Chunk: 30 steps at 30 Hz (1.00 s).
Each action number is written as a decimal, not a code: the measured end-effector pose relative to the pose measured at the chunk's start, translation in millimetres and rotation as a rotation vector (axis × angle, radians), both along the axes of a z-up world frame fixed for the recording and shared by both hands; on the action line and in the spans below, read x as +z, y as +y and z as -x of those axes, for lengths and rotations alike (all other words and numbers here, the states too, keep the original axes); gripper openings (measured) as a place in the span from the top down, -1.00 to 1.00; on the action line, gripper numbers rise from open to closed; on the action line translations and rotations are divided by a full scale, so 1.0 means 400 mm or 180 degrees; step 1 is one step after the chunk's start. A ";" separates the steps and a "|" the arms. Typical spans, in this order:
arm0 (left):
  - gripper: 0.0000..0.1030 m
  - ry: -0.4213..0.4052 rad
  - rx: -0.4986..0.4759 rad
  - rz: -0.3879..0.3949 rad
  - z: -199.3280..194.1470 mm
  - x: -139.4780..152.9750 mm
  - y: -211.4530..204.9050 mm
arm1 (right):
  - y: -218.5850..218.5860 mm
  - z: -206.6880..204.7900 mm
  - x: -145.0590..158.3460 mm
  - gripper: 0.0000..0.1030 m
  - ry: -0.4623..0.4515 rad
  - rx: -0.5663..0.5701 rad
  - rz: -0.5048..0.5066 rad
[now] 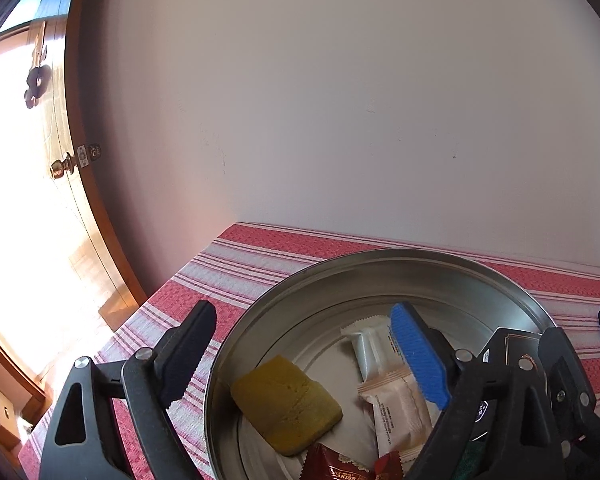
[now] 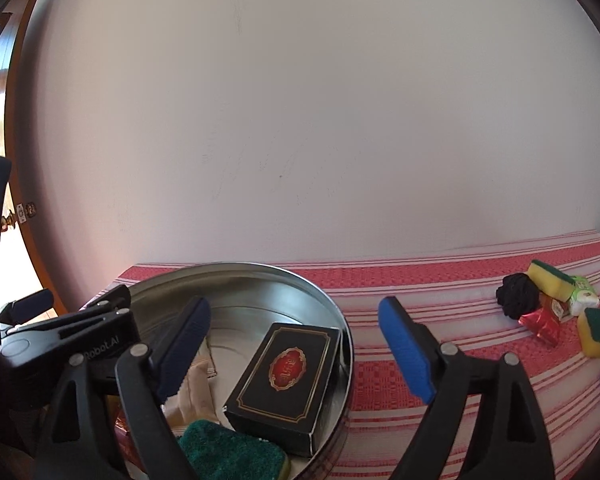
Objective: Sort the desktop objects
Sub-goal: 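Withdraw both tools from the tin toward the remaining objects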
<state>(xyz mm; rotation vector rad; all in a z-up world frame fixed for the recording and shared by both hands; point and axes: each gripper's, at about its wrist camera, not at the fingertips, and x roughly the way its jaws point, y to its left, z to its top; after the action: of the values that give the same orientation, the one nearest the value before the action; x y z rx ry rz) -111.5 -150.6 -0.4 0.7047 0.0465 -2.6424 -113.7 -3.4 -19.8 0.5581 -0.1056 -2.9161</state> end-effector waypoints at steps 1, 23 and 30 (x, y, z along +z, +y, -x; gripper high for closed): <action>-0.77 0.0021 0.0004 0.0001 -0.002 0.001 -0.001 | -0.002 -0.004 0.000 -0.70 0.0026 -0.0010 -0.0036; -0.77 0.0817 -0.0183 -0.0112 -0.115 0.009 0.050 | 0.120 -0.077 0.039 -0.88 0.0260 -0.0419 0.0105; -0.76 0.0731 -0.0406 -0.0040 -0.133 0.000 0.133 | 0.229 -0.109 0.052 -0.88 0.0209 -0.0659 0.0174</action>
<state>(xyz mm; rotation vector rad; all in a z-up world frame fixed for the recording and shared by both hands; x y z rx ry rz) -58.3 -97.2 -0.5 0.4176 0.0853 -2.8362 -69.9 88.4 1.1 0.4680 -0.2479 -3.1171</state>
